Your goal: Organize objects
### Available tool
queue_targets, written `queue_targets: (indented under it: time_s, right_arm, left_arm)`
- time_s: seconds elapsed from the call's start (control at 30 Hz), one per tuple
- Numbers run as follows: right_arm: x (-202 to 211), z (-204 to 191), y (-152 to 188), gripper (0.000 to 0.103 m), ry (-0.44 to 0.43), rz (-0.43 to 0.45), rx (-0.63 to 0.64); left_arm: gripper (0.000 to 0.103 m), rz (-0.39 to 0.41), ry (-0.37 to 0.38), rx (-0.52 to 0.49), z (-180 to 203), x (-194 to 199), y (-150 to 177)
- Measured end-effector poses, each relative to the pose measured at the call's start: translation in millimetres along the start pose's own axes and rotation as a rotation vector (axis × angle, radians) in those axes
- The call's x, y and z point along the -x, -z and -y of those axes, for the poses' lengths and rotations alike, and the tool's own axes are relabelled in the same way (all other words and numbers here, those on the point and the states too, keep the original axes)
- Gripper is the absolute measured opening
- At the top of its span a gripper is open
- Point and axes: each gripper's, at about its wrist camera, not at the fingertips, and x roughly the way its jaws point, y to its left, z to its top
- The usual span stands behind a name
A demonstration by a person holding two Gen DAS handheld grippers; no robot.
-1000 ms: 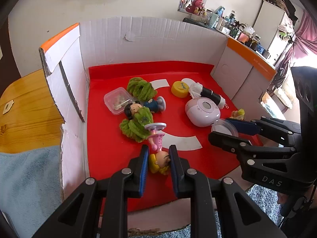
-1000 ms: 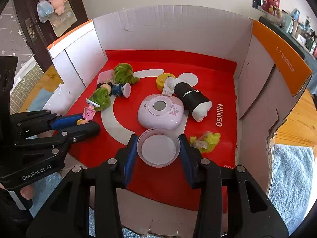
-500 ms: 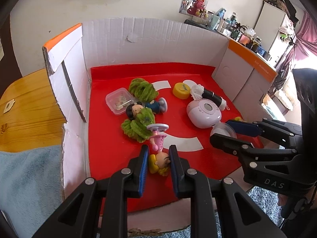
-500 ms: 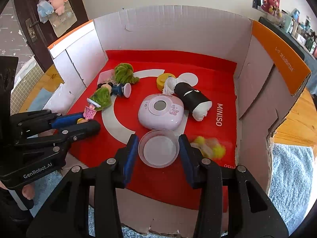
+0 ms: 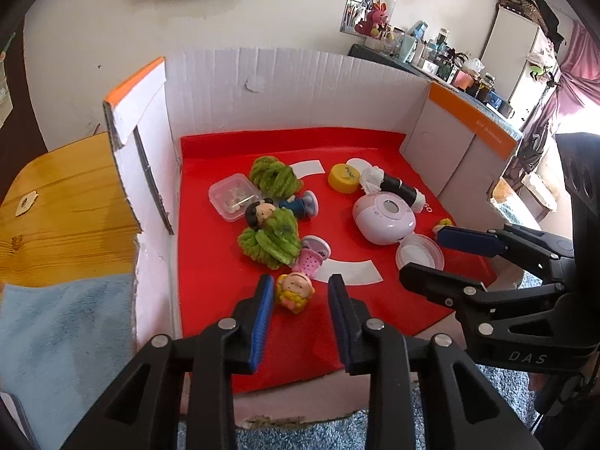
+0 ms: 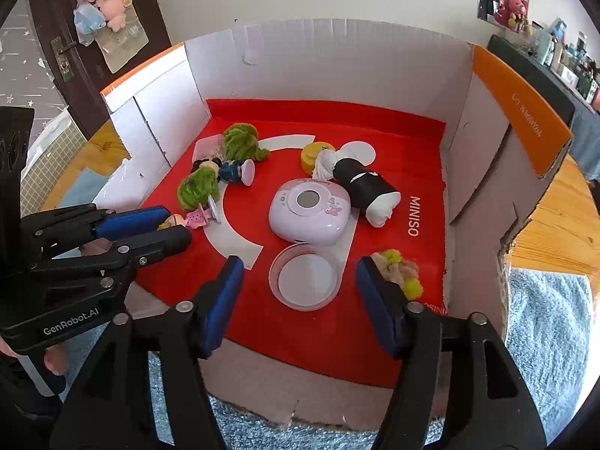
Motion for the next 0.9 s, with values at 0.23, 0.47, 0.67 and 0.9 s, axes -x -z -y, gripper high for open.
queue_targets:
  time_s: [0.23, 0.47, 0.67, 0.9]
  right_arm:
    - [9, -5, 1, 0.064, -0.006, 0.021, 0.002]
    - [22, -5, 5, 0.069, 0.003, 0.043, -0.004]
    - [34, -6, 11, 0.076, 0.011, 0.063, -0.004]
    - [46, -9, 18, 0.084, 0.017, 0.08, -0.003]
  left_arm:
    - [0.039, 0.023, -0.014, -0.002, 2, 10, 1]
    - [0.05, 0.051, -0.03, -0.004, 5, 24, 4]
    - [0.058, 0.078, -0.047, -0.008, 9, 36, 11]
    - [0.066, 0.107, -0.056, -0.009, 13, 50, 18]
